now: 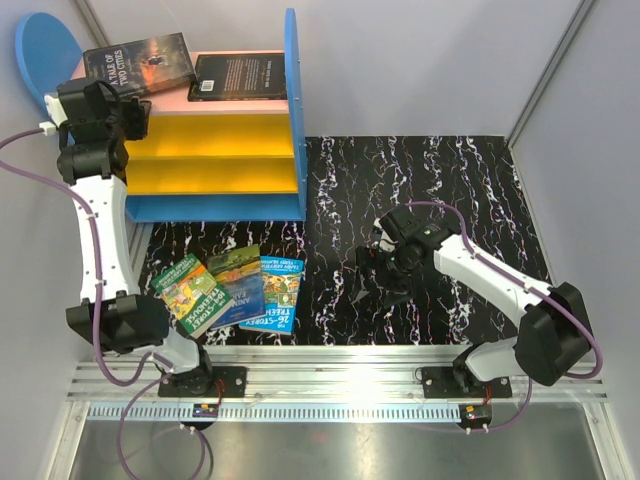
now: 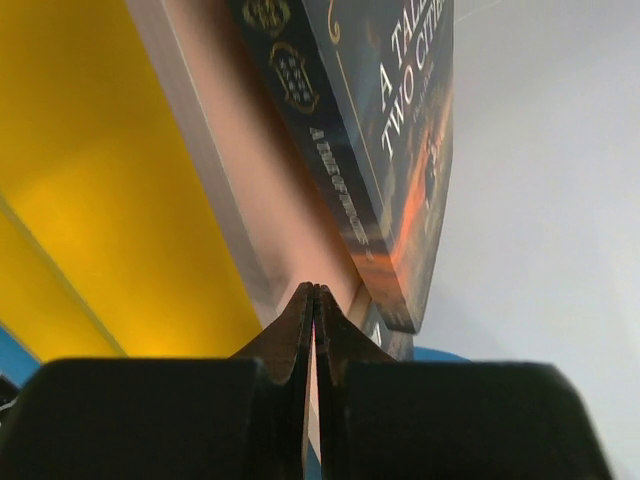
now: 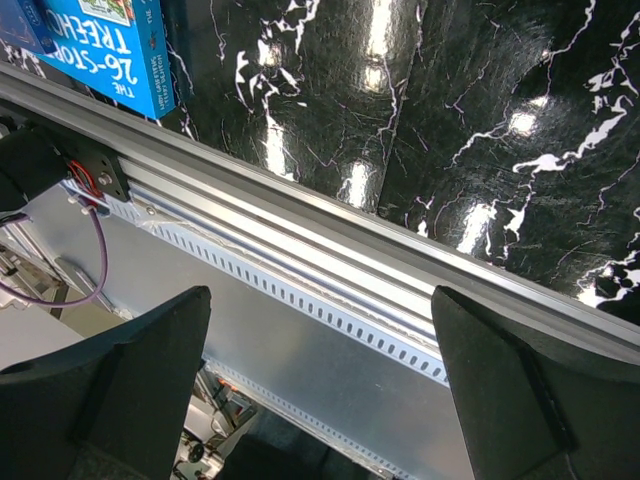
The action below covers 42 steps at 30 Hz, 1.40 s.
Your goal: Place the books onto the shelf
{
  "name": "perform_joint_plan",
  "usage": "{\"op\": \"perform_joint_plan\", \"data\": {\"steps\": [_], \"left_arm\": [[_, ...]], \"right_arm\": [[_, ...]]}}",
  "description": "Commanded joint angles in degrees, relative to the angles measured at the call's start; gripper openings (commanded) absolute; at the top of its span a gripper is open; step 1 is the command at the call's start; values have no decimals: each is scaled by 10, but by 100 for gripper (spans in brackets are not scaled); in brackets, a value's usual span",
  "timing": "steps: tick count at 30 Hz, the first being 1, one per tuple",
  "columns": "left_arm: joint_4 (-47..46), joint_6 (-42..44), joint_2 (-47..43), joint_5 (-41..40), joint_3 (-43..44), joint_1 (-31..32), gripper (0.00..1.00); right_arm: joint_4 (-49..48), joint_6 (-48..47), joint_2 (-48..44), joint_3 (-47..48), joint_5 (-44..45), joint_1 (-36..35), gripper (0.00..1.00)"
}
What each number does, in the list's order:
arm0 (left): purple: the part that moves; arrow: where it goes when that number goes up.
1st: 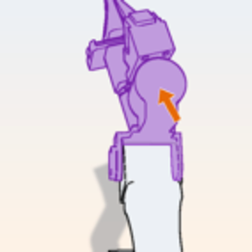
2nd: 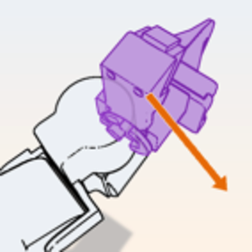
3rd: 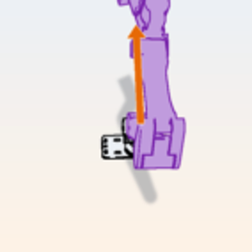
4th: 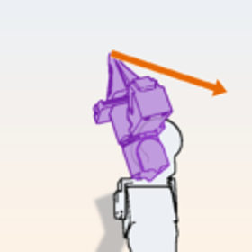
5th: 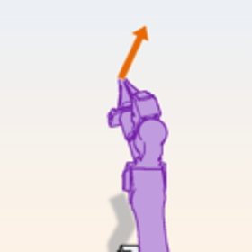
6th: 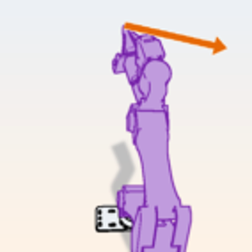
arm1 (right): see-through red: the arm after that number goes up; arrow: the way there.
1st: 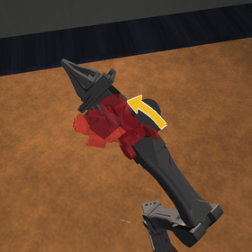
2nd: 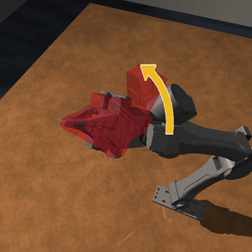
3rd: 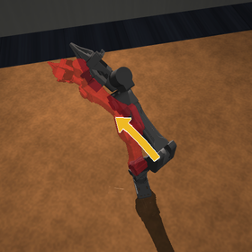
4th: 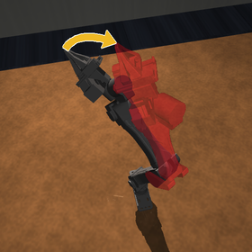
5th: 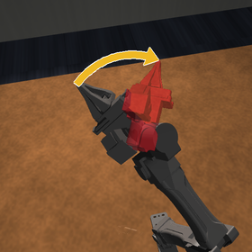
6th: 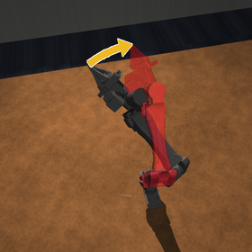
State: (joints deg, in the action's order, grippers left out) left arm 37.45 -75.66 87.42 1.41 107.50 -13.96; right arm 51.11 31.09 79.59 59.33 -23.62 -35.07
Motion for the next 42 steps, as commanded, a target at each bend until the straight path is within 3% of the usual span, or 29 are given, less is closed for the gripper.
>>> {"op": "perform_joint_plan", "data": {"steps": [1, 12, 31, 35, 42], "left_arm": [[-32, 20, 21, -29, 40, -4, 0], [-20, 24, 96, -35, 154, -19, 0], [-30, 2, 163, 4, 214, -38, 0], [-33, -2, 123, 6, 178, -38, 0], [-41, 38, -27, -11, 50, -38, 1]], "right_arm": [[13, -12, 5, 19, 4, 5, 100], [15, -16, 21, 26, 5, 7, 100], [14, -23, 45, 37, 4, 15, 100], [14, -24, 46, 36, 2, 16, 100], [15, -31, 51, 40, 1, 19, 100]]}}
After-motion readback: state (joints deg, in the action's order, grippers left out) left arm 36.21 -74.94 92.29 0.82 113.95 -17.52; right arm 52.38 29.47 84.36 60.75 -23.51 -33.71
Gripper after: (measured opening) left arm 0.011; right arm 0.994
